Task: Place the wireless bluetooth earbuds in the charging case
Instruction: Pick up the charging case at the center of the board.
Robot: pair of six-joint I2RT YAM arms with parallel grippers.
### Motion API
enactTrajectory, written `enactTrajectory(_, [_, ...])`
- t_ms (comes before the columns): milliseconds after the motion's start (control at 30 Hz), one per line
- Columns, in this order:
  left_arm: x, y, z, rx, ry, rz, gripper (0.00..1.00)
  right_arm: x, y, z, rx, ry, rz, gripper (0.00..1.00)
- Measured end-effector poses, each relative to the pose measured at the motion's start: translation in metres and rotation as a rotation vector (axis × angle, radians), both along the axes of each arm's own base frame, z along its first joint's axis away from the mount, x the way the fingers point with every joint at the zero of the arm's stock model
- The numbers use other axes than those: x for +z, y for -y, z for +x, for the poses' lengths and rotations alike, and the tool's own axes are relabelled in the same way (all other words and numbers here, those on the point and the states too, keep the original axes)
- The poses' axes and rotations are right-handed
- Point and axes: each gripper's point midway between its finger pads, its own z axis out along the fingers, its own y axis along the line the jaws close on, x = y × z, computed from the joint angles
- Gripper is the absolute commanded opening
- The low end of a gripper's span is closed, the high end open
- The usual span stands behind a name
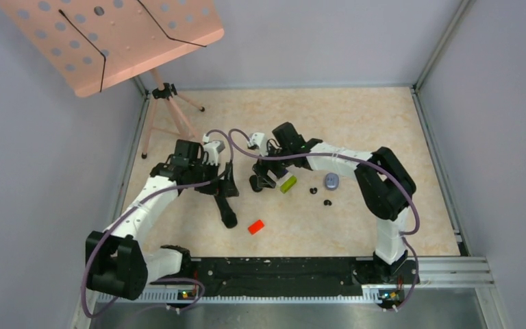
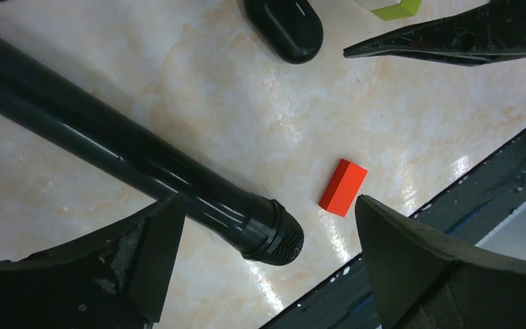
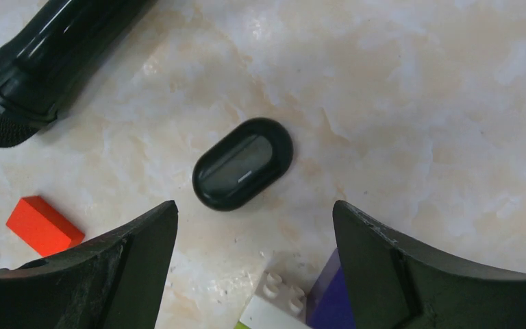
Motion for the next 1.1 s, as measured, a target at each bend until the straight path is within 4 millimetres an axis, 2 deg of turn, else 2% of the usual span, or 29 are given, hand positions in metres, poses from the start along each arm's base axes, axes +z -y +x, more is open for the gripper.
enactTrajectory(133, [-0.004, -0.012, -0.002, 0.073, -0.044, -0.077, 0.99, -0.004, -0.016, 0.007, -0.043, 0.003, -0.019, 0.85])
enactTrajectory(233, [0.0, -0.016, 0.0, 0.108, -0.038, -0.104, 0.99, -0.001, -0.024, 0.014, -0.093, 0.01, -0.015, 0.85])
enactTrajectory(533, [0.003, -0.008, 0.001, 0.082, -0.045, -0.156, 0.96, 0.0, -0.034, 0.008, -0.062, 0.065, -0.04, 0.83])
enactTrajectory(700, [0.008, -0.014, 0.006, 0.104, -0.014, -0.158, 0.94, 0.014, -0.019, 0.032, 0.026, 0.139, -0.031, 0.84])
enactTrajectory(800, [0.013, -0.026, 0.017, 0.159, 0.019, -0.162, 0.93, 0.02, -0.003, 0.051, 0.106, 0.223, -0.032, 0.85])
enactTrajectory(867, [0.015, -0.038, 0.026, 0.218, 0.035, -0.169, 0.92, 0.017, 0.008, 0.059, 0.16, 0.276, -0.053, 0.85])
enactTrajectory(967, [0.017, -0.057, 0.035, 0.304, 0.044, -0.179, 0.91, 0.006, 0.013, 0.054, 0.273, 0.334, -0.085, 0.85])
enactTrajectory(1100, [0.019, -0.07, 0.038, 0.368, 0.051, -0.189, 0.9, -0.009, 0.008, 0.042, 0.397, 0.373, -0.108, 0.86])
